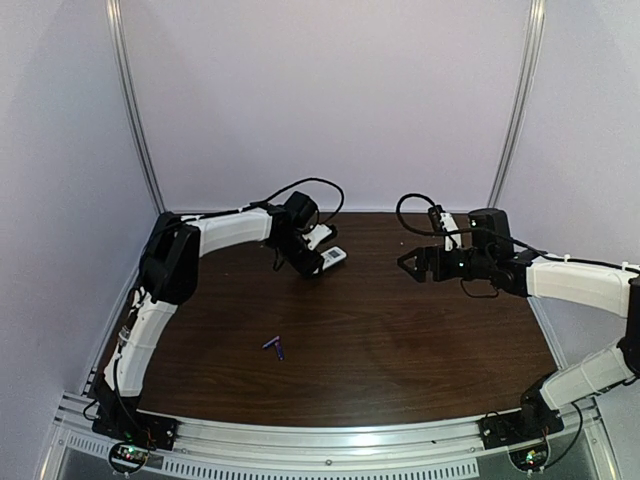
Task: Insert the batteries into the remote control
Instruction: Pick up the remote control from the center of the board, then pass from the left arm to the right
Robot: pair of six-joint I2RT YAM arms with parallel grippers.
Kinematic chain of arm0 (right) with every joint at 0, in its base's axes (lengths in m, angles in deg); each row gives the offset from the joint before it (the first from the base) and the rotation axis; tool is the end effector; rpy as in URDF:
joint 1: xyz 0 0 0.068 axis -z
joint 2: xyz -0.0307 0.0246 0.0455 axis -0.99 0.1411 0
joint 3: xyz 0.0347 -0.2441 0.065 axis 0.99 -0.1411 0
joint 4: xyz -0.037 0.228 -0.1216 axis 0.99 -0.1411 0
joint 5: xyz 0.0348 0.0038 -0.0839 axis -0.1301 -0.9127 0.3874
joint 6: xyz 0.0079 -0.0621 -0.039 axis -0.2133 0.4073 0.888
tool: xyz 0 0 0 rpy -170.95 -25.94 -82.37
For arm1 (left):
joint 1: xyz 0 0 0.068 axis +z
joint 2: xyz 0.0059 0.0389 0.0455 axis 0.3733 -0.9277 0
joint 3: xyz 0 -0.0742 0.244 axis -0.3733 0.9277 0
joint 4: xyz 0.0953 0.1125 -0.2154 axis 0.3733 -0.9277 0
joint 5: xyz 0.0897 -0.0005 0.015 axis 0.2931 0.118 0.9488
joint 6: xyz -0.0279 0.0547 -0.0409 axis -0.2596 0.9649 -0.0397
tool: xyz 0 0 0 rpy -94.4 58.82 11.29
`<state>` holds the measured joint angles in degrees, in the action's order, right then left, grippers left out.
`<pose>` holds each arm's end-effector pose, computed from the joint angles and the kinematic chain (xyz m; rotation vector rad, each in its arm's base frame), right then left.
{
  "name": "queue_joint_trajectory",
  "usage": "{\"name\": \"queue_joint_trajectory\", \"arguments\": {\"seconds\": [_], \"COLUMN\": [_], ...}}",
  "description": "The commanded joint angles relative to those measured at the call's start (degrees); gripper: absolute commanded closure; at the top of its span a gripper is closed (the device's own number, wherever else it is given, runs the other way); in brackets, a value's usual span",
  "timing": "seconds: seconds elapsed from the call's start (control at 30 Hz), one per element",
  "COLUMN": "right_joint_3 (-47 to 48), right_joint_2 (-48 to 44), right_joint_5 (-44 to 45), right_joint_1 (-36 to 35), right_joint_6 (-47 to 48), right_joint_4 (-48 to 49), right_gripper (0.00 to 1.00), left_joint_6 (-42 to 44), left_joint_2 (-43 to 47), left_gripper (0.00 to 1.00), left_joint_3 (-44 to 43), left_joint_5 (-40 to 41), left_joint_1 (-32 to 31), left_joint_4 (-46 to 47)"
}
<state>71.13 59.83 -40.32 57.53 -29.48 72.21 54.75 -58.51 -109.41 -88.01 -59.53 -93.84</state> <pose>0.2724 0.1515 0.2112 -0.4497 2.0988 0.8579 0.4147 -0.3267 0.1110 1.0068 2.4728 -0.3066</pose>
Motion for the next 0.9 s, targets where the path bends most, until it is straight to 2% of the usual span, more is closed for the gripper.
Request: {"name": "queue_joint_trajectory", "arguments": {"seconds": [0.0, 0.33, 0.53, 0.63, 0.77, 0.87], "right_joint_3": [0.3, -0.5, -1.6, -2.0, -2.9, -3.5], "right_joint_2": [-2.3, -9.4, -14.6, -15.8, -17.3, -18.4], "right_joint_5": [-0.1, 1.3, 5.6, 3.3, -0.5, -2.1], "right_joint_1": [0.4, 0.2, -3.4, -5.3, -8.8, -12.1], "right_joint_6": [0.7, 8.0, 13.8, 17.2, 20.2, 21.5], "right_joint_4": [-0.5, -1.5, -1.7, -1.6, -1.4, -1.6], "right_gripper": [0.00, 0.00, 0.00, 0.01, 0.05, 0.04], "left_joint_6": [-3.1, -7.0, -6.1, -5.9, -9.0, -10.3], "left_joint_2": [6.0, 17.4, 25.9, 29.1, 36.2, 39.7], "left_gripper": [0.70, 0.74, 0.75, 0.76, 0.77, 0.77], "left_joint_3": [-0.7, 6.4, 14.4, 17.7, 27.6, 32.5], "left_joint_5": [-6.8, -25.4, -34.9, -40.2, -51.0, -52.0], "left_joint_1": [-0.4, -0.4, -0.4, -0.4, -0.6, -1.5], "left_joint_4": [-1.7, -6.2, -10.1, -13.5, -9.0, -8.1]}}
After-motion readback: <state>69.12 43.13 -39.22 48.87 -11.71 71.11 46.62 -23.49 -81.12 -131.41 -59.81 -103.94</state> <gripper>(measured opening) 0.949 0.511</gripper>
